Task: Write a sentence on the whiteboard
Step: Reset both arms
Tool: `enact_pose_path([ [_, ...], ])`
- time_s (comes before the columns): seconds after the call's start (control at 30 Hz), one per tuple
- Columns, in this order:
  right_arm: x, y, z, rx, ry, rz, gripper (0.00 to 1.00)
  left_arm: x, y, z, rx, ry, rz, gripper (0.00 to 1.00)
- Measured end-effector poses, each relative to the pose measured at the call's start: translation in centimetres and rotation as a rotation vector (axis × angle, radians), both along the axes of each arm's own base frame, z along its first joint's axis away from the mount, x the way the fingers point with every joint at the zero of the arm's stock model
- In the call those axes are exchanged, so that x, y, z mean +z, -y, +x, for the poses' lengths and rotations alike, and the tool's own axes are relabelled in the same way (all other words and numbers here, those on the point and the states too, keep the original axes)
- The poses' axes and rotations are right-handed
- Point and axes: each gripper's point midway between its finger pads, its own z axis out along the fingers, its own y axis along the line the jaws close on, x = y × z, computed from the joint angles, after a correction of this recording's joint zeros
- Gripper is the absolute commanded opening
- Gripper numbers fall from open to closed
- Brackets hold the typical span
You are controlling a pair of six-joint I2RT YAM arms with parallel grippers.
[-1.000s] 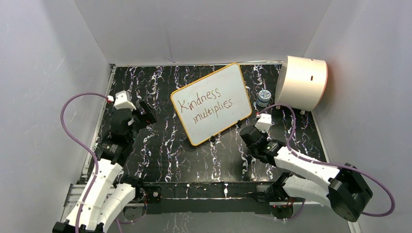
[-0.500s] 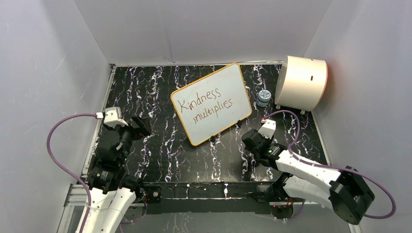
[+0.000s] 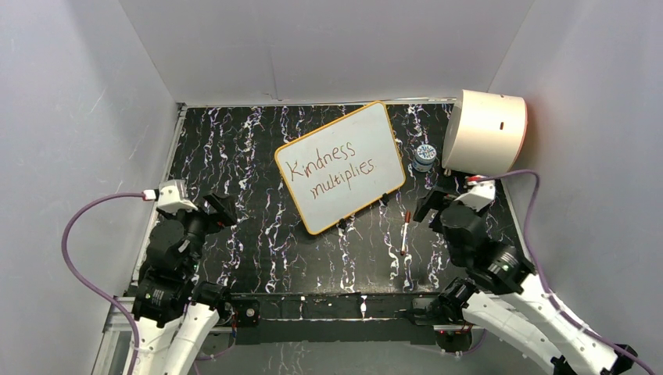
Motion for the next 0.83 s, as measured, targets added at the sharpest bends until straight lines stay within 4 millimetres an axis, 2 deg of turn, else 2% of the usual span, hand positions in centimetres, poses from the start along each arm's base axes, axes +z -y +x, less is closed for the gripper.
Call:
enact_pose_path([
  [0.1,3.5,1.0,-0.5,0.013,0.071,0.007,0.99,1.9,-0.2,-0.6,-0.001,0.031,-0.008,0.86],
  [0.27,6.6,2.4,-1.3,0.032,0.145,-0.019,0.99,5.3,-0.4,-1.6,0.000,0.105,-0.024,0.86],
  [0.4,7.2,3.3,-1.8,0.043,0.176,-0.053,0.99,6.6,-0.7,-2.0,0.007,0.137,-0.033,0.86],
  [0.53,7.8,4.0,-2.2,0.044,0.212,-0.060,0.99,6.4,-0.9,-2.0,0.016,0.131,-0.031,0.86],
  [0.83,6.9,4.3,-2.2,0.045,0.208,-0.094,0.99,6.6,-1.0,-2.1,0.025,0.140,-0.037,0.86],
])
